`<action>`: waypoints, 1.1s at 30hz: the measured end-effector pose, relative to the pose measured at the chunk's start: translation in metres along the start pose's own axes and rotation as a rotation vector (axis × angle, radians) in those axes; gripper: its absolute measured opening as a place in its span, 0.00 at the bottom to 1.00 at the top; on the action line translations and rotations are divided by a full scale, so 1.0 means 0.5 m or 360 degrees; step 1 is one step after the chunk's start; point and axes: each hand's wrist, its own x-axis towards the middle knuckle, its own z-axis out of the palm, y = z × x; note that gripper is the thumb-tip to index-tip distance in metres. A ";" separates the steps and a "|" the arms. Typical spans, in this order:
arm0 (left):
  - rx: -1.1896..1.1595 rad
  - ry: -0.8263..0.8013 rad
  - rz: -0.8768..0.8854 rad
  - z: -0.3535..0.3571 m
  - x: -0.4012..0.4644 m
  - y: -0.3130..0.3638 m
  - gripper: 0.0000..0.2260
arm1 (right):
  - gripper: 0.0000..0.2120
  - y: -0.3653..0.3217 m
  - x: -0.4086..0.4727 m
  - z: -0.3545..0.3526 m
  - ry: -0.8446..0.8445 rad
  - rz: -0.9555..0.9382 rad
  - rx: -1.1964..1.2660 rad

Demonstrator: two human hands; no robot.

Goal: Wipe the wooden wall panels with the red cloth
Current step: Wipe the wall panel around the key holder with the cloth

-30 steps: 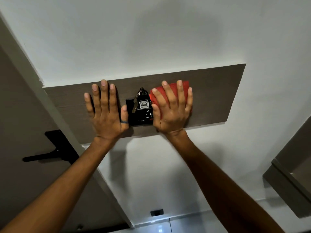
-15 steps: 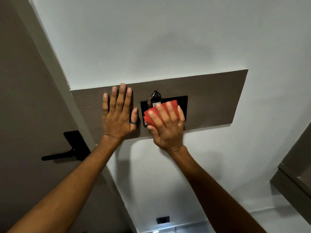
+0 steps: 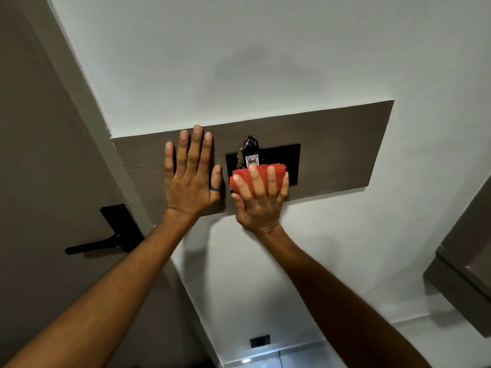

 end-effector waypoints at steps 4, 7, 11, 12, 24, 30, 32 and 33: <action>-0.0012 -0.0005 0.0016 0.003 -0.002 -0.002 0.29 | 0.20 0.075 0.010 -0.003 -0.0023 -0.0228 0.0011; -0.0022 -0.0019 0.0005 -0.001 0.002 -0.001 0.30 | 0.18 0.001 0.005 -0.001 0.0024 0.0205 0.0031; -0.0019 -0.0013 0.0029 0.002 -0.006 -0.002 0.30 | 0.19 0.056 0.019 -0.006 -0.0058 -0.0320 0.0050; -0.0009 0.0001 0.0031 0.004 -0.006 -0.002 0.30 | 0.19 0.065 0.025 -0.008 -0.0047 -0.0311 0.0039; 0.0001 -0.0003 0.0020 0.002 0.000 0.000 0.31 | 0.19 -0.007 0.007 0.008 0.0061 0.0298 0.0051; -0.0010 -0.0010 0.0026 0.002 -0.003 0.002 0.31 | 0.21 0.051 0.017 -0.016 -0.0034 0.0313 0.0080; -0.0002 -0.0015 0.0019 0.001 -0.002 0.002 0.31 | 0.21 0.024 0.062 -0.024 0.0009 0.0576 0.0082; 0.0010 -0.0010 0.0022 0.003 -0.001 0.001 0.31 | 0.21 0.018 0.084 -0.023 0.0018 0.0559 0.0076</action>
